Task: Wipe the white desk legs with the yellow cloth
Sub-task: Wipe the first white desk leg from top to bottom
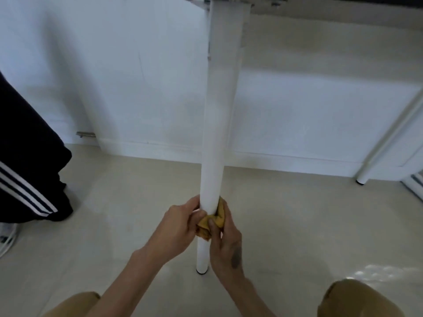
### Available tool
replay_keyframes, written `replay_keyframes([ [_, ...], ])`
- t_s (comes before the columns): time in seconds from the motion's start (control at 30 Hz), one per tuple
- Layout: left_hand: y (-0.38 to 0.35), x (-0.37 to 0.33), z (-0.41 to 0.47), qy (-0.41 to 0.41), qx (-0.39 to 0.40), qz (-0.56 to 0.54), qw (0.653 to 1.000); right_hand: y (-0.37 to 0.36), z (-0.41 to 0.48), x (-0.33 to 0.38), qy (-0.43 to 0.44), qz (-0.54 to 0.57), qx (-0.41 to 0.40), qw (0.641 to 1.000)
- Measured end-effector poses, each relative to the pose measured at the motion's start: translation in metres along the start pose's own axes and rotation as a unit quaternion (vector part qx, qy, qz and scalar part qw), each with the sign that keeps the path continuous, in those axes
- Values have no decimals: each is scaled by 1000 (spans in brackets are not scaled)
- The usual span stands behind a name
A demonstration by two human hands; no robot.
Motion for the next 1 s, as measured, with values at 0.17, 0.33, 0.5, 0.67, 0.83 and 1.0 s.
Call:
replay_keyframes([
  [0.17, 25, -20, 12, -61, -68, 32, 995, -17, -2, -73, -132, 14, 77, 988],
  [0.33, 39, -31, 14, -48, -154, 17, 987, 3, -2, -9, -44, -23, 94, 994],
  [0.5, 47, -29, 22, -16, -123, -18, 992, 16, 26, 120, 113, 29, 29, 993],
  [0.67, 46, -28, 22, -13, -111, -30, 993, 10, 25, 113, 90, 47, 39, 994],
  [0.83, 42, -17, 23, 25, -128, -55, 990, 3, 15, 71, -4, 73, 105, 992],
  [1.0, 42, -21, 22, 10, -117, -50, 992, 13, 25, 151, 88, 81, 51, 992],
])
Point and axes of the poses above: each hand's wrist, its own z-axis towards the middle knuckle, its own y-axis out of the back of the hand, x = y × z, the point moved 6 cm from there along z, towards the middle knuckle, and after that the axes turned 15 degrees about -y, right-handed, at the moved point
